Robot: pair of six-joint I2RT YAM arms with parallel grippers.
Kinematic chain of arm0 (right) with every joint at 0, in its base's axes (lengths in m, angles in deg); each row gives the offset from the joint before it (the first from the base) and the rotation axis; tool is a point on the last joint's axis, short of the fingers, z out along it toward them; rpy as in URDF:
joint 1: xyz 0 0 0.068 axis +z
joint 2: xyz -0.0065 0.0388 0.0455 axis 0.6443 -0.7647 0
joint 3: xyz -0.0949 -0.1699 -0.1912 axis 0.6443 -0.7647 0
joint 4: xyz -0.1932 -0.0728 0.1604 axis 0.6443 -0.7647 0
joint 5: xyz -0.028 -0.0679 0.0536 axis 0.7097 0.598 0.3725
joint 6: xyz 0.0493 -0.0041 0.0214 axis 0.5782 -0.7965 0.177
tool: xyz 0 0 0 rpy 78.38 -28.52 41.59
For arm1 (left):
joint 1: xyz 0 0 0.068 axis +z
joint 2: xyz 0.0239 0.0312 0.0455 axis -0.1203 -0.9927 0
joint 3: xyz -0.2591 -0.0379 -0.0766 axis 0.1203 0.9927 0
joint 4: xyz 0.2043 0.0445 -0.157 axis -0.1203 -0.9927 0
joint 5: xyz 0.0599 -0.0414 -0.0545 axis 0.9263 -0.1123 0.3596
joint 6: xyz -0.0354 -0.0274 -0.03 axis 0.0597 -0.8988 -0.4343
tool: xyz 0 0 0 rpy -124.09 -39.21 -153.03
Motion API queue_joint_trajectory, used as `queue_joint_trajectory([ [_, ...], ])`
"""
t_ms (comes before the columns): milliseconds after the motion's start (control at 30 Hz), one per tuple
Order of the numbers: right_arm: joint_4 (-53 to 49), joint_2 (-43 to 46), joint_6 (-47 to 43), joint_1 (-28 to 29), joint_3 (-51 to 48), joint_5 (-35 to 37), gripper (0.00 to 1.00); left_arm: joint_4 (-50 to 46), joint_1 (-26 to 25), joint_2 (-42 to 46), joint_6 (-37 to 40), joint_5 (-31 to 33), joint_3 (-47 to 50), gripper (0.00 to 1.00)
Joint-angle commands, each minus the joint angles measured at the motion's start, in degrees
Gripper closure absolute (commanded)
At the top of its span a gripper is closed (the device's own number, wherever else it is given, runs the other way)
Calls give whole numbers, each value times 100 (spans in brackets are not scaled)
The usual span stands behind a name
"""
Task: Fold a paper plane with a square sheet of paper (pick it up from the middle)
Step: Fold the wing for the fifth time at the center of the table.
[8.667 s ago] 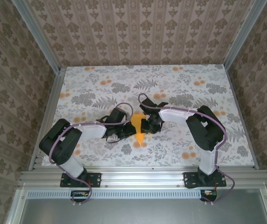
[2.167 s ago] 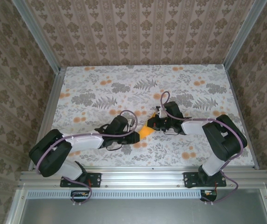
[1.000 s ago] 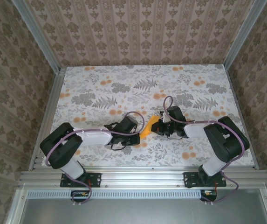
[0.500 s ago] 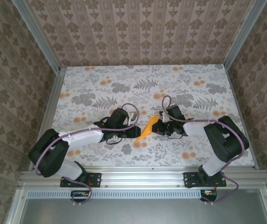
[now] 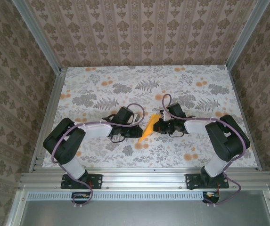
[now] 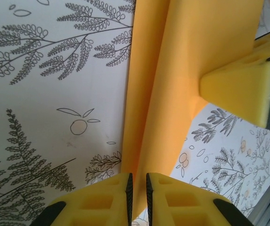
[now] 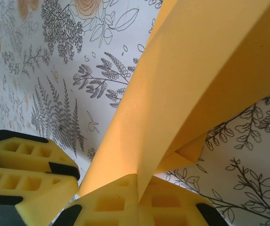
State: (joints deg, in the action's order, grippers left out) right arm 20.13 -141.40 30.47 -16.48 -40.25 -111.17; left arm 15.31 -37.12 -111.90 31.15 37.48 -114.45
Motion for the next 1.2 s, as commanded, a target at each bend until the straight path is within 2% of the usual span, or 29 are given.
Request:
queue_joint_trajectory([
  [0, -207, -137, -172, -42, 146, -89, 100, -146, 40, -81, 262, -46, -146, 83],
  [300, -178, -270, -183, -52, 235, -103, 100, -62, 34, -251, 302, -203, -134, 84],
  [733, -56, -385, -131, -51, 262, -132, 80, 139, 28, -306, 162, -186, -109, 83],
  [967, 127, -484, -4, -52, 266, -109, 77, 134, 43, -145, 106, -28, -41, 83],
  [1167, 86, -557, 5, -46, 275, -67, 73, 666, 219, 156, -235, -158, 227, 75],
])
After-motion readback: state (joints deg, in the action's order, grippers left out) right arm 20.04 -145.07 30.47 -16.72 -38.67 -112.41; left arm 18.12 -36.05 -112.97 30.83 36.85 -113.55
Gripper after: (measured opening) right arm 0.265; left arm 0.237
